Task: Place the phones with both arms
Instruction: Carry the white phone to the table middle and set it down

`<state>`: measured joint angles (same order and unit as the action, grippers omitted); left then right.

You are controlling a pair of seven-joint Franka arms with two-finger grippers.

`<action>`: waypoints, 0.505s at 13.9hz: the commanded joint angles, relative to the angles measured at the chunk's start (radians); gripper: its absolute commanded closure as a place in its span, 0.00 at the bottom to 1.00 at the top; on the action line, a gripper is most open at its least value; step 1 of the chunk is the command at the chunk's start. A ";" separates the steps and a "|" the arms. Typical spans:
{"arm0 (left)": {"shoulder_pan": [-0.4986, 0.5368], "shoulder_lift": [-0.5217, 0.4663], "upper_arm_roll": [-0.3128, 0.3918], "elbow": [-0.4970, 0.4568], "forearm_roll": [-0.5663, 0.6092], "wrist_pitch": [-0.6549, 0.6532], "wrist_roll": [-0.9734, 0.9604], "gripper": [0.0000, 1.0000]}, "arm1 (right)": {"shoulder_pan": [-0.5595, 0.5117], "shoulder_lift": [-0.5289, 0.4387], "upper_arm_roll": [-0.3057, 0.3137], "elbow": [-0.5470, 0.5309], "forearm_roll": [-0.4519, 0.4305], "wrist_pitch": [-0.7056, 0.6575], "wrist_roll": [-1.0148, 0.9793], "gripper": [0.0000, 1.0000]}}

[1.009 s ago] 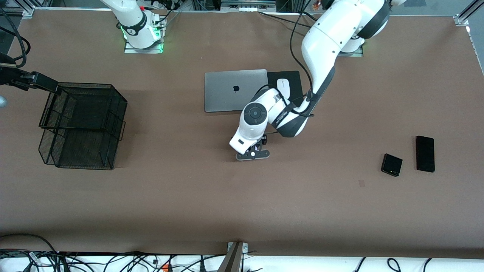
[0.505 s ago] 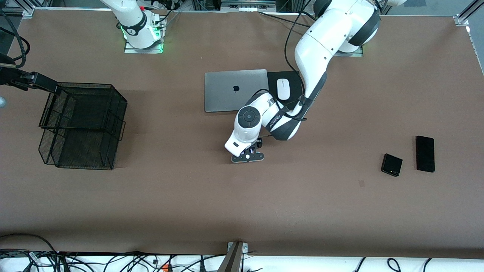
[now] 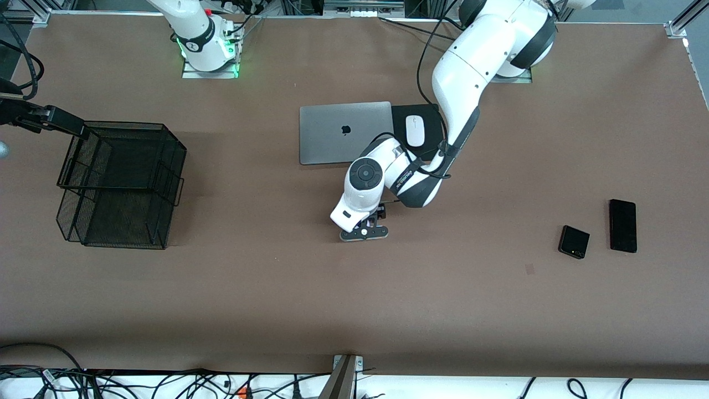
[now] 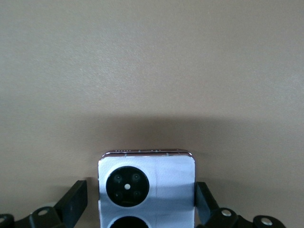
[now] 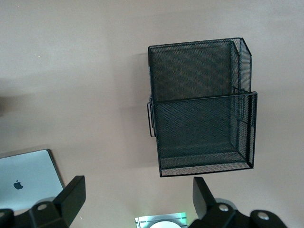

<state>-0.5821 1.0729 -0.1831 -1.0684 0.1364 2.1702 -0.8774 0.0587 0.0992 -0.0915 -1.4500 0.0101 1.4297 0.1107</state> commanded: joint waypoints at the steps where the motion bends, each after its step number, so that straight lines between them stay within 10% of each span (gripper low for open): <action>1: -0.007 -0.019 0.013 0.034 -0.008 -0.069 0.009 0.00 | 0.000 -0.006 -0.001 -0.003 -0.009 -0.003 0.000 0.00; 7: 0.045 -0.117 0.010 0.034 -0.011 -0.224 0.138 0.00 | 0.000 -0.006 -0.001 -0.003 -0.002 -0.008 0.006 0.00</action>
<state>-0.5630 0.9997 -0.1786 -1.0237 0.1364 1.9930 -0.8232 0.0586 0.0993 -0.0919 -1.4500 0.0101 1.4297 0.1107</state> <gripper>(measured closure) 0.000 0.000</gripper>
